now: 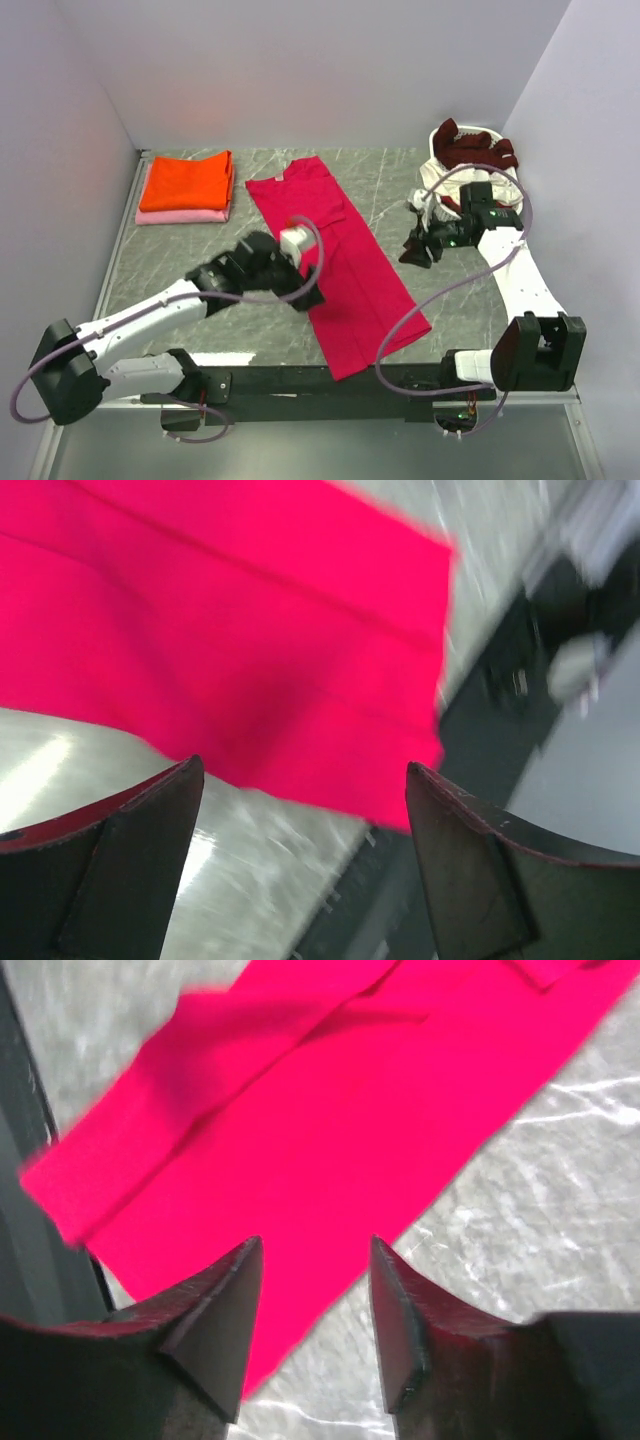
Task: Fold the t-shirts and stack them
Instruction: Fold the tshirt
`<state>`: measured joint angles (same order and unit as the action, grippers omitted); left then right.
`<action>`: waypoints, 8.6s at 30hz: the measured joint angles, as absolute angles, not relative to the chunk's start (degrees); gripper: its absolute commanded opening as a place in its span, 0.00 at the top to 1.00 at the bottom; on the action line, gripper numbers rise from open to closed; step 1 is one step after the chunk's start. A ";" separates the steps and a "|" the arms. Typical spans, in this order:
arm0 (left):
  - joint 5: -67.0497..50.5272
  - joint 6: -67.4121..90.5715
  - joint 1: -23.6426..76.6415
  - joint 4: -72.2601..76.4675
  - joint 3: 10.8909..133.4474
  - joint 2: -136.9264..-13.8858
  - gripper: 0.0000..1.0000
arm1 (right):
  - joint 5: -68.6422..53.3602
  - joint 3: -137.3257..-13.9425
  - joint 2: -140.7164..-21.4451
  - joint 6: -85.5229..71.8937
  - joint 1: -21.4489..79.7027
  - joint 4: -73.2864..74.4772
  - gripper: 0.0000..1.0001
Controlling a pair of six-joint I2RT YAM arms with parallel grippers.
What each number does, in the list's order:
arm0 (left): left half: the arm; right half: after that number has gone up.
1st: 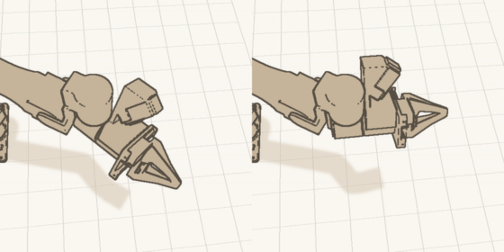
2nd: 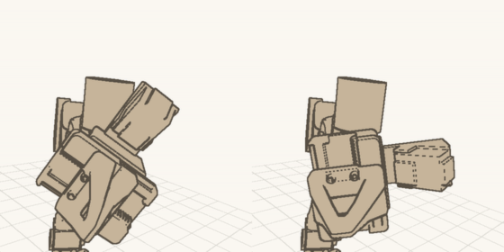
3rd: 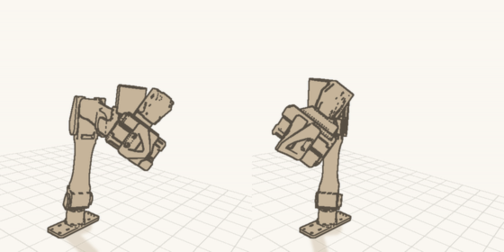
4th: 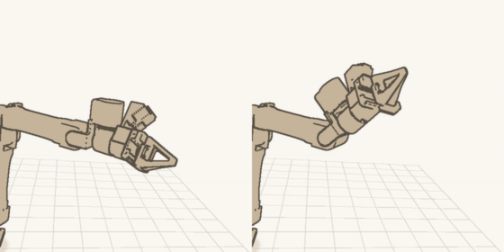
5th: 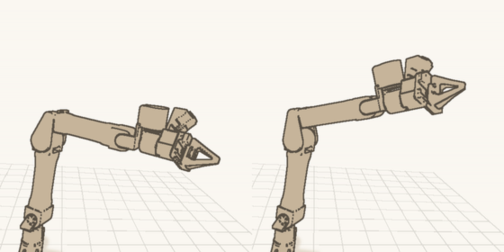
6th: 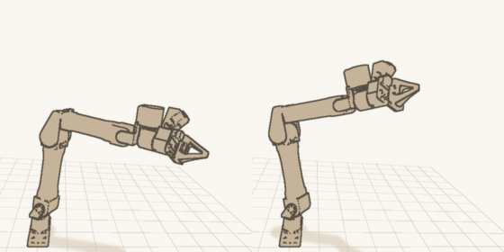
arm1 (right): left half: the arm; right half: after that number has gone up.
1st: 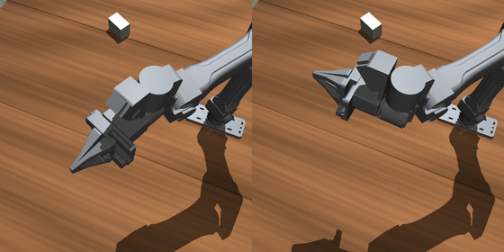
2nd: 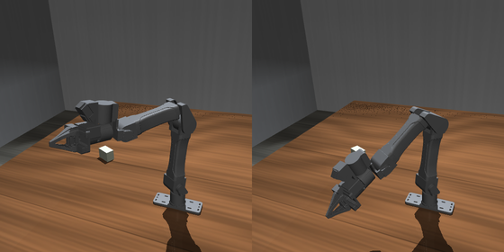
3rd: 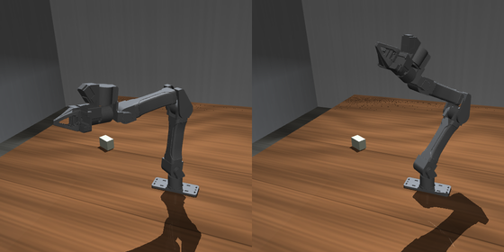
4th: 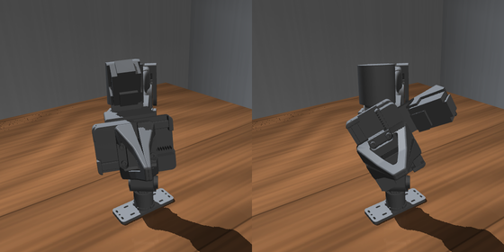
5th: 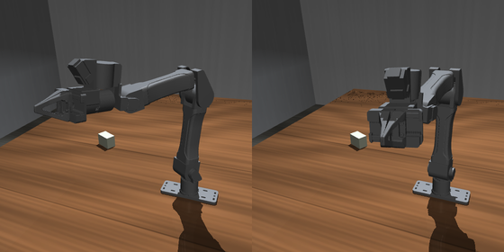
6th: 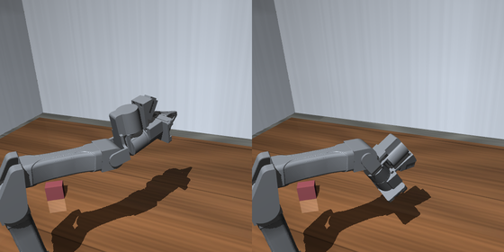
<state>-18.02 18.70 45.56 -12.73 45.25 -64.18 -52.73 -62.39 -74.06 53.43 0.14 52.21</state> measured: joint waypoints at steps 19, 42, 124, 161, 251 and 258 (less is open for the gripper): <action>10.96 15.66 92.20 -3.86 46.37 -92.29 0.35 | -38.70 -32.93 -58.26 111.28 -2.24 65.63 0.21; 23.49 19.84 92.33 -1.10 46.15 -94.59 0.51 | -33.12 -30.63 -63.16 113.49 -1.21 58.74 0.29; -0.40 26.55 80.97 1.30 39.40 -75.66 0.80 | -25.69 -46.65 -56.66 95.02 19.75 71.05 1.00; -0.08 25.06 89.21 0.86 47.40 -88.44 0.43 | -25.30 -38.11 -52.80 93.06 19.73 67.68 1.00; -8.36 12.27 26.63 -4.99 61.54 -99.37 0.99 | -29.34 -117.71 -131.74 44.31 19.53 48.99 1.00; -8.34 11.51 26.28 -4.99 63.90 -100.49 0.99 | -28.21 -118.91 -131.85 44.10 19.75 48.82 1.00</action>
